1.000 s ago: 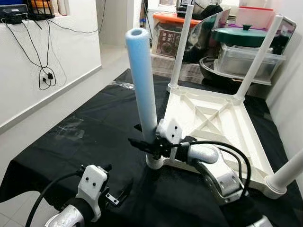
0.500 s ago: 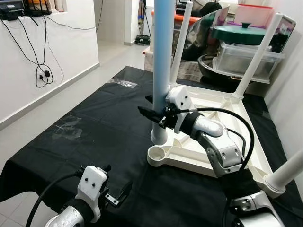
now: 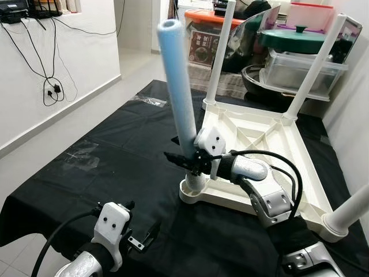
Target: Building children table
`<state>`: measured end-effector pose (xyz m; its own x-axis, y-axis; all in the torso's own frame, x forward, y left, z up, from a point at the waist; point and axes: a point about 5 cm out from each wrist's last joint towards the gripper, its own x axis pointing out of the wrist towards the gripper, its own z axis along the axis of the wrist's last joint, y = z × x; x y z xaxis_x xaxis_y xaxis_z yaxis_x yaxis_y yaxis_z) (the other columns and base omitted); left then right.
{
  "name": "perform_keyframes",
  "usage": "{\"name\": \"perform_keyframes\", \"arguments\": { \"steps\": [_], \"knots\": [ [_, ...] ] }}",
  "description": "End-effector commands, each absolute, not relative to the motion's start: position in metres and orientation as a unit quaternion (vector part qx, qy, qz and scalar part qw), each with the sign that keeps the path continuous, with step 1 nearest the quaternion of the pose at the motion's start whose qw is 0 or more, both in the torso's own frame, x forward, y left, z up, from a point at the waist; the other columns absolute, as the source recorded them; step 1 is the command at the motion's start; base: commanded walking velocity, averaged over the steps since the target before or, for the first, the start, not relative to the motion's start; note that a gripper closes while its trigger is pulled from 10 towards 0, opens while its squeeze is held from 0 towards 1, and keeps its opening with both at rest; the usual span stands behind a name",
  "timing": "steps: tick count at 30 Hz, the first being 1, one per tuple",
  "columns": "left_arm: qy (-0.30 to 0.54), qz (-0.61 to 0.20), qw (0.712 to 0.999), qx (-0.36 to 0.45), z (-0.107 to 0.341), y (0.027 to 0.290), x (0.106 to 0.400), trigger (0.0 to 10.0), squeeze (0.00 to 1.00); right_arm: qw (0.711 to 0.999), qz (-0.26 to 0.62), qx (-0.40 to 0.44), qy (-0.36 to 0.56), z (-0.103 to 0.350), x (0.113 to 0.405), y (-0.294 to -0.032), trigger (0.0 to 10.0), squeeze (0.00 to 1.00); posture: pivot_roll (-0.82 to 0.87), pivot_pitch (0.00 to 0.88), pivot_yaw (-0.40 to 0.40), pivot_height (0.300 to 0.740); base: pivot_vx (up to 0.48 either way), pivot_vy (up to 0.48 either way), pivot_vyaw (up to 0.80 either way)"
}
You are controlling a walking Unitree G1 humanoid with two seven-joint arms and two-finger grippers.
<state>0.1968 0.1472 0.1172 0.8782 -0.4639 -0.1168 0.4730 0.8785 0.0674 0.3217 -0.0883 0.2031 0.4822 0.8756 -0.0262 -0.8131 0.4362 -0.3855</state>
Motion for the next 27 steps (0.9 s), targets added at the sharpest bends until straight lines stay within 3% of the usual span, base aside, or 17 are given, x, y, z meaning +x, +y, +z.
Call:
{"name": "perform_keyframes", "arguments": {
  "steps": [1, 6, 10, 21, 27],
  "knots": [
    [0.055, -0.244, 0.967, 0.041, 0.114, 0.146, 0.196, 10.0, 0.0, 0.836, 0.512, -0.184, -0.073, 0.196, 0.318, -0.089, 10.0, 0.0, 0.07, 0.0, -0.105, 0.74, 0.0, 0.0, 0.0],
    [0.054, -0.244, 0.967, 0.041, 0.115, 0.147, 0.196, 10.0, 0.0, 0.833, 0.524, -0.168, -0.065, 0.192, 0.315, -0.086, 10.0, 0.0, 0.07, 0.0, -0.105, 0.74, 0.0, 0.0, 0.0],
    [0.053, -0.243, 0.968, 0.042, 0.116, 0.148, 0.196, 10.0, 0.0, 0.832, 0.545, -0.096, -0.041, 0.193, 0.313, -0.079, 10.0, 0.0, 0.08, 0.0, -0.108, 0.74, 0.0, 0.0, 0.0],
    [0.052, -0.239, 0.969, 0.042, 0.117, 0.147, 0.197, 10.0, 0.0, 0.82, 0.567, -0.078, -0.023, 0.185, 0.314, -0.061, 10.0, 0.0, 0.1, 0.0, -0.12, 0.74, 0.0, 0.0, 0.0],
    [0.053, -0.235, 0.969, 0.043, 0.118, 0.148, 0.196, 10.0, 0.0, 0.836, 0.546, -0.024, 0.035, 0.17, 0.323, -0.054, 10.0, 0.0, 0.1, 0.0, -0.123, 0.74, 0.0, 0.0, 0.0]
  ]
}}
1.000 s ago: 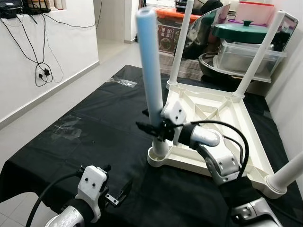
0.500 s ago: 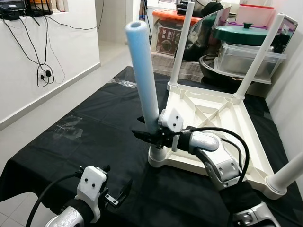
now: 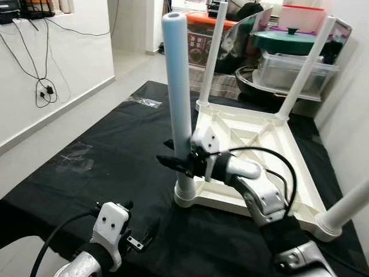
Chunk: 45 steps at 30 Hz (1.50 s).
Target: Building children table
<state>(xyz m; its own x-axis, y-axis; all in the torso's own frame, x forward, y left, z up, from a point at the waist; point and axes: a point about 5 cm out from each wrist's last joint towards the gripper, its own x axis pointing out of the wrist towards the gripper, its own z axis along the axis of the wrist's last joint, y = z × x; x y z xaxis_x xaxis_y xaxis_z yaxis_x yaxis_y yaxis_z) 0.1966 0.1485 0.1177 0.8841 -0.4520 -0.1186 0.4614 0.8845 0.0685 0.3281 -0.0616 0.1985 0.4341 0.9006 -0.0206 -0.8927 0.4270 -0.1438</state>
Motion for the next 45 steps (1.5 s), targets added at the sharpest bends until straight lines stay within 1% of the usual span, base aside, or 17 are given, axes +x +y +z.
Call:
{"name": "perform_keyframes", "arguments": {
  "steps": [1, 3, 8, 11, 13, 18, 31, 35, 38, 40, 41, 42, 43, 45],
  "knots": [
    [0.053, -0.235, 0.97, 0.043, 0.118, 0.148, 0.196, 10.0, 0.0, 0.837, 0.545, -0.021, 0.039, 0.168, 0.324, -0.055, 10.0, 0.0, 0.1, 0.0, -0.124, 0.74, 0.0, 0.0, 0.0],
    [0.053, -0.235, 0.97, 0.043, 0.118, 0.148, 0.196, 10.0, 0.0, 0.838, 0.544, -0.02, 0.042, 0.167, 0.324, -0.055, 10.0, 0.0, 0.1, 0.0, -0.124, 0.74, 0.0, 0.0, 0.0],
    [0.054, -0.234, 0.97, 0.043, 0.117, 0.147, 0.195, 10.0, 0.0, 0.84, 0.535, 0.047, 0.08, 0.153, 0.325, -0.063, 10.0, 0.0, 0.1, 0.0, -0.129, 0.74, 0.0, 0.0, 0.0],
    [0.055, -0.234, 0.97, 0.042, 0.117, 0.147, 0.194, 10.0, 0.0, 0.841, 0.532, 0.061, 0.08, 0.151, 0.325, -0.068, 10.0, 0.0, 0.1, 0.0, -0.131, 0.74, 0.0, 0.0, 0.0],
    [0.055, -0.234, 0.97, 0.042, 0.117, 0.147, 0.194, 10.0, 0.0, 0.837, 0.537, 0.081, 0.074, 0.153, 0.324, -0.071, 10.0, 0.0, 0.1, 0.0, -0.127, 0.74, 0.0, 0.0, 0.0],
    [0.055, -0.236, 0.969, 0.042, 0.117, 0.146, 0.195, 10.0, 0.0, 0.83, 0.545, 0.093, 0.071, 0.154, 0.323, -0.072, 10.0, 0.0, 0.1, 0.0, -0.123, 0.74, 0.0, 0.0, 0.0],
    [0.055, -0.236, 0.969, 0.046, 0.115, 0.149, 0.196, 10.0, 0.0, 0.829, 0.553, 0.072, 0.038, 0.158, 0.316, -0.07, 10.0, 0.0, 0.1, 0.0, -0.12, 0.74, 0.0, 0.0, 0.0],
    [0.056, -0.237, 0.969, 0.046, 0.115, 0.15, 0.196, 10.0, 0.0, 0.828, 0.558, 0.059, 0.025, 0.157, 0.31, -0.07, 10.0, 0.0, 0.1, 0.0, -0.113, 0.74, 0.0, 0.0, 0.0],
    [0.056, -0.239, 0.968, 0.047, 0.115, 0.15, 0.196, 10.0, 0.0, 0.821, 0.57, 0.037, 0.015, 0.154, 0.304, -0.071, 10.0, 0.0, 0.09, 0.0, -0.108, 0.74, 0.0, 0.0, 0.0],
    [0.056, -0.239, 0.968, 0.047, 0.115, 0.15, 0.196, 10.0, 0.0, 0.821, 0.57, 0.037, 0.015, 0.154, 0.304, -0.071, 10.0, 0.0, 0.09, 0.0, -0.108, 0.74, 0.0, 0.0, 0.0],
    [0.056, -0.241, 0.968, 0.048, 0.115, 0.149, 0.196, 10.0, 0.0, 0.813, 0.581, 0.023, 0.014, 0.154, 0.303, -0.072, 10.0, 0.0, 0.09, 0.0, -0.108, 0.74, 0.0, 0.0, 0.0],
    [0.056, -0.241, 0.968, 0.048, 0.115, 0.149, 0.196, 10.0, 0.0, 0.813, 0.581, 0.023, 0.014, 0.154, 0.303, -0.072, 10.0, 0.0, 0.09, 0.0, -0.108, 0.74, 0.0, 0.0, 0.0],
    [0.056, -0.241, 0.968, 0.048, 0.115, 0.149, 0.197, 10.0, 0.0, 0.803, 0.596, 0.009, 0.017, 0.154, 0.302, -0.073, 10.0, 0.0, 0.1, 0.0, -0.109, 0.74, 0.0, 0.0, 0.0],
    [0.056, -0.241, 0.968, 0.048, 0.115, 0.149, 0.197, 10.0, 0.0, 0.803, 0.596, 0.009, 0.017, 0.154, 0.302, -0.073, 10.0, 0.0, 0.1, 0.0, -0.109, 0.74, 0.0, 0.0, 0.0]
  ]
}}
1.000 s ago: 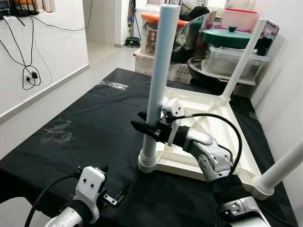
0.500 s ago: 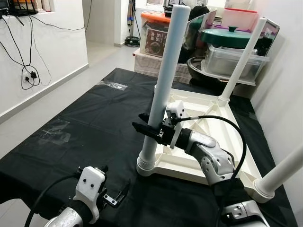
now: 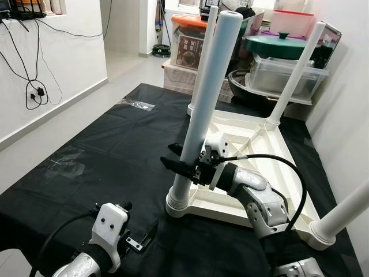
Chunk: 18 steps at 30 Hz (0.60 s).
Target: Building children table
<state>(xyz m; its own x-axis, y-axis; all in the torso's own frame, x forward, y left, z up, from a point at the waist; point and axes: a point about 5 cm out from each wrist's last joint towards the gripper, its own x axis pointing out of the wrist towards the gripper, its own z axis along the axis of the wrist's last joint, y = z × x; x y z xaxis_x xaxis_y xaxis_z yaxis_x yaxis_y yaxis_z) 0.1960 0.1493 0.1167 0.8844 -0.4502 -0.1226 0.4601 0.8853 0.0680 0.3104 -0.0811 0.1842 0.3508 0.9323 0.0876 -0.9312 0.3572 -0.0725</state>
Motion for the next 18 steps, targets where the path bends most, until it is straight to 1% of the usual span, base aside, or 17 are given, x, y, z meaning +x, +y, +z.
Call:
{"name": "perform_keyframes", "arguments": {
  "steps": [1, 2, 4, 5, 7, 8, 11, 16, 18],
  "knots": [
    [0.056, -0.241, 0.968, 0.048, 0.115, 0.149, 0.197, 10.0, 0.0, 0.793, 0.609, -0.002, 0.019, 0.155, 0.301, -0.073, 10.0, 0.0, 0.1, 0.0, -0.11, 0.74, 0.0, 0.0, 0.0],
    [0.056, -0.241, 0.968, 0.048, 0.115, 0.149, 0.197, 10.0, 0.0, 0.793, 0.609, -0.002, 0.019, 0.155, 0.301, -0.073, 10.0, 0.0, 0.1, 0.0, -0.11, 0.74, 0.0, 0.0, 0.0],
    [0.055, -0.24, 0.968, 0.047, 0.115, 0.148, 0.197, 10.0, 0.0, 0.771, 0.635, -0.027, 0.026, 0.157, 0.302, -0.069, 10.0, 0.0, 0.1, 0.0, -0.117, 0.74, 0.0, 0.0, 0.0],
    [0.055, -0.24, 0.968, 0.047, 0.115, 0.148, 0.197, 10.0, 0.0, 0.771, 0.635, -0.027, 0.026, 0.157, 0.302, -0.069, 10.0, 0.0, 0.1, 0.0, -0.117, 0.74, 0.0, 0.0, 0.0],
    [0.055, -0.237, 0.969, 0.046, 0.116, 0.149, 0.196, 10.0, 0.0, 0.757, 0.651, -0.048, 0.033, 0.159, 0.305, -0.063, 10.0, 0.0, 0.11, 0.0, -0.128, 0.74, 0.0, 0.0, 0.0],
    [0.055, -0.237, 0.969, 0.046, 0.116, 0.149, 0.196, 10.0, 0.0, 0.757, 0.651, -0.048, 0.033, 0.159, 0.305, -0.063, 10.0, 0.0, 0.11, 0.0, -0.128, 0.74, 0.0, 0.0, 0.0],
    [0.055, -0.233, 0.97, 0.046, 0.116, 0.15, 0.195, 10.0, 0.0, 0.74, 0.668, -0.072, 0.036, 0.16, 0.305, -0.058, 10.0, 0.0, 0.12, 0.0, -0.132, 0.74, 0.0, 0.0, 0.0],
    [0.054, -0.232, 0.97, 0.046, 0.117, 0.149, 0.194, 10.0, 0.0, 0.715, 0.691, -0.098, 0.037, 0.16, 0.302, -0.056, 10.0, 0.0, 0.12, 0.0, -0.135, 0.74, 0.0, 0.0, 0.0],
    [0.054, -0.232, 0.97, 0.046, 0.117, 0.149, 0.194, 10.0, 0.0, 0.711, 0.695, -0.101, 0.037, 0.16, 0.302, -0.056, 10.0, 0.0, 0.12, 0.0, -0.135, 0.74, 0.0, 0.0, 0.0]
  ]
}}
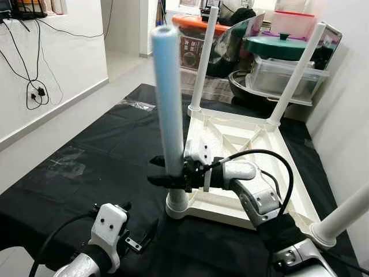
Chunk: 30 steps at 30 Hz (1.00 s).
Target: Building children table
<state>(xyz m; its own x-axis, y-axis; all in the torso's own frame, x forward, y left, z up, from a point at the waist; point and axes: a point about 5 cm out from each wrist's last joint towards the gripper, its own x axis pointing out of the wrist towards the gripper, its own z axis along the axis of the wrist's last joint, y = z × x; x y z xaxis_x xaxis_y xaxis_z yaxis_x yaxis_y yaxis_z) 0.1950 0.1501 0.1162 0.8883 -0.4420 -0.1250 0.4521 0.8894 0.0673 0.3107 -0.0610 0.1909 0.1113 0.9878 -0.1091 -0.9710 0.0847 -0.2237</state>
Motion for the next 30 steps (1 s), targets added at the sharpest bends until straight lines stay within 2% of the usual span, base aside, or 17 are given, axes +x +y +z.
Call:
{"name": "perform_keyframes", "arguments": {
  "steps": [1, 7, 15, 16, 17, 18, 19, 20, 22, 26, 29, 30],
  "knots": [
    [0.054, -0.232, 0.97, 0.045, 0.117, 0.149, 0.194, 10.0, 0.0, 0.707, 0.698, -0.105, 0.037, 0.16, 0.302, -0.055, 10.0, 0.0, 0.12, 0.0, -0.136, 0.74, 0.0, 0.0, 0.0],
    [0.054, -0.231, 0.971, 0.044, 0.117, 0.148, 0.193, 10.0, 0.0, 0.7, 0.705, -0.109, 0.038, 0.161, 0.303, -0.053, 10.0, 0.0, 0.12, 0.0, -0.143, 0.74, 0.0, 0.0, 0.0],
    [0.056, -0.227, 0.971, 0.042, 0.115, 0.148, 0.192, 10.0, 0.0, 0.72, 0.688, -0.08, 0.052, 0.157, 0.306, -0.049, 10.0, 0.0, 0.12, 0.0, -0.144, 0.74, 0.0, 0.0, 0.0],
    [0.057, -0.227, 0.971, 0.042, 0.114, 0.149, 0.192, 10.0, 0.0, 0.744, 0.66, -0.075, 0.069, 0.151, 0.308, -0.047, 10.0, 0.0, 0.11, 0.0, -0.143, 0.74, 0.0, 0.0, 0.0],
    [0.058, -0.226, 0.971, 0.042, 0.113, 0.149, 0.192, 10.0, 0.0, 0.816, 0.567, -0.061, 0.092, 0.144, 0.319, -0.043, 10.0, 0.0, 0.11, 0.0, -0.146, 0.74, 0.0, 0.0, 0.0],
    [0.058, -0.226, 0.971, 0.042, 0.113, 0.149, 0.192, 10.0, 0.0, 0.816, 0.567, -0.061, 0.092, 0.144, 0.319, -0.043, 10.0, 0.0, 0.11, 0.0, -0.146, 0.74, 0.0, 0.0, 0.0],
    [0.058, -0.225, 0.972, 0.041, 0.112, 0.15, 0.192, 10.0, 0.0, 0.864, 0.486, -0.033, 0.126, 0.137, 0.327, -0.042, 10.0, 0.0, 0.11, 0.0, -0.146, 0.74, 0.0, 0.0, 0.0],
    [0.058, -0.225, 0.972, 0.041, 0.112, 0.15, 0.192, 10.0, 0.0, 0.864, 0.486, -0.033, 0.126, 0.137, 0.327, -0.042, 10.0, 0.0, 0.11, 0.0, -0.146, 0.74, 0.0, 0.0, 0.0],
    [0.058, -0.223, 0.972, 0.04, 0.111, 0.15, 0.192, 10.0, 0.0, 0.913, 0.377, 0.022, 0.152, 0.128, 0.329, -0.043, 10.0, 0.0, 0.11, 0.0, -0.14, 0.74, 0.0, 0.0, 0.0],
    [0.059, -0.223, 0.972, 0.04, 0.111, 0.15, 0.192, 10.0, 0.0, 0.923, 0.353, 0.04, 0.146, 0.128, 0.327, -0.046, 10.0, 0.0, 0.11, 0.0, -0.14, 0.74, 0.0, 0.0, 0.0],
    [0.06, -0.221, 0.972, 0.048, 0.111, 0.156, 0.193, 10.0, 0.0, 0.951, 0.283, 0.054, 0.109, 0.137, 0.335, -0.066, 10.0, 0.0, 0.1, 0.0, -0.126, 0.74, 0.0, 0.0, 0.0],
    [0.06, -0.221, 0.972, 0.048, 0.111, 0.156, 0.193, 10.0, 0.0, 0.951, 0.283, 0.054, 0.109, 0.137, 0.335, -0.066, 10.0, 0.0, 0.1, 0.0, -0.126, 0.74, 0.0, 0.0, 0.0]
  ]
}}
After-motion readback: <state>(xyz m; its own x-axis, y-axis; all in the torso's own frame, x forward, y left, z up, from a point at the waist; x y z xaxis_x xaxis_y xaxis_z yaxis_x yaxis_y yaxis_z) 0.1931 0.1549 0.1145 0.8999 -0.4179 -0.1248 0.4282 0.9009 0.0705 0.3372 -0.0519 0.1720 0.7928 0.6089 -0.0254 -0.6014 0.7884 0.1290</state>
